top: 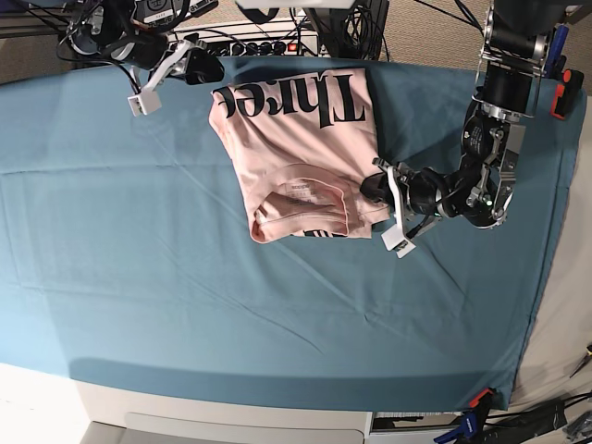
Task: Fold the T-shirt properly
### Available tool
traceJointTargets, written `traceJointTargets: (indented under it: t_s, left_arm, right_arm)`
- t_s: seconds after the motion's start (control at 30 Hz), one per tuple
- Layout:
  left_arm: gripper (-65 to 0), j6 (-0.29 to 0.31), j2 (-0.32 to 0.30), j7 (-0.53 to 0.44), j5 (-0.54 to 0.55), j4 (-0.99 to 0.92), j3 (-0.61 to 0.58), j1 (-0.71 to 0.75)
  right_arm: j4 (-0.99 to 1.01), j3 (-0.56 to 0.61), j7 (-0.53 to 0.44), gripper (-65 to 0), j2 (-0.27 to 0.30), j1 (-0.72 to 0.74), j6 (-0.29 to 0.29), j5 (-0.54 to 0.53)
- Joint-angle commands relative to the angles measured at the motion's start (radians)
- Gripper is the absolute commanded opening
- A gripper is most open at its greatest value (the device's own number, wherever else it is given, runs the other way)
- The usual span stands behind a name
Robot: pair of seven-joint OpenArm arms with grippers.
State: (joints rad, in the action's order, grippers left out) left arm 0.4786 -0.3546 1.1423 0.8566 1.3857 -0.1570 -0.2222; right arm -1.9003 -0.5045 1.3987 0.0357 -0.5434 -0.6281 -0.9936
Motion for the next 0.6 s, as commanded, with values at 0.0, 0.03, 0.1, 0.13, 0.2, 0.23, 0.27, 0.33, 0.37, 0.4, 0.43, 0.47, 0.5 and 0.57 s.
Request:
traceJointTargets:
  t_s: [0.0, 0.03, 0.1, 0.13, 0.2, 0.23, 0.27, 0.33, 0.37, 0.4, 0.43, 0.47, 0.5, 0.57]
  left_arm:
    - [-65.0, -0.011, -0.013, 0.008, -0.034, 0.010, 0.003, -0.021]
    - [-65.0, -0.011, -0.014, 0.008, -0.034, 0.010, 0.004, -0.029]
    - [-65.0, -0.011, -0.014, 0.009, -0.034, 0.020, 0.018, -0.048]
    - [-65.0, -0.011, -0.014, 0.009, -0.034, 0.027, 0.029, -0.058]
    - [-65.0, -0.011, -0.014, 0.009, -0.033, 0.040, 0.053, -0.075]
    - [-65.0, -0.011, -0.014, 0.009, -0.027, 0.045, 0.066, -0.082]
    - [-65.0, -0.011, -0.014, 0.009, -0.019, 0.050, 0.077, -0.091]
    - [-65.0, -0.011, -0.015, 0.009, -0.015, 0.058, 0.101, -0.110]
    - [-65.0, -0.011, -0.015, 0.010, -0.016, 0.063, 0.117, -0.122]
    - [-65.0, -0.011, -0.018, 0.010, -0.016, 0.071, 0.137, -0.132]
    - [-65.0, -0.011, -0.023, 0.013, -0.016, 0.079, 0.159, -0.143]
    - [-65.0, -0.011, -0.034, 0.019, -0.016, 0.089, 0.182, -0.151]
    - [-65.0, -0.011, -0.051, 0.031, -0.017, 0.098, 0.204, -0.157]
    - [-65.0, -0.011, -0.102, 0.057, -0.016, 0.123, 0.246, -0.154]
  right_arm:
    - [-0.018, -0.012, -0.002, -42.3, 0.013, -0.003, -0.003, -0.010]
    - [-0.018, -0.021, -0.002, -42.3, 0.018, -0.003, -0.003, -0.013]
    - [-0.018, -0.042, -0.002, -42.3, 0.030, -0.003, -0.003, -0.025]
    - [-0.018, -0.055, -0.002, -42.3, 0.037, -0.003, -0.003, -0.035]
    - [-0.018, -0.082, -0.002, -42.3, 0.051, -0.003, -0.003, -0.039]
    - [-0.018, -0.097, -0.002, -42.3, 0.056, -0.003, -0.003, -0.039]
    - [-0.018, -0.112, -0.002, -42.3, 0.062, -0.003, -0.003, -0.039]
    - [-0.018, -0.144, -0.002, -42.3, 0.071, -0.002, -0.003, -0.039]
    - [-0.018, -0.158, -0.002, -42.3, 0.079, -0.003, -0.003, -0.043]
    - [-0.018, -0.173, -0.002, -42.3, 0.087, -0.003, -0.003, -0.046]
    - [-0.018, -0.188, -0.002, -42.3, 0.095, -0.003, -0.003, -0.045]
    - [-0.018, -0.204, -0.002, -42.3, 0.102, -0.003, -0.003, -0.045]
    - [-0.018, -0.222, -0.002, -42.3, 0.113, -0.003, -0.003, -0.045]
    - [-0.018, -0.259, -0.002, -42.3, 0.138, -0.003, -0.003, -0.045]
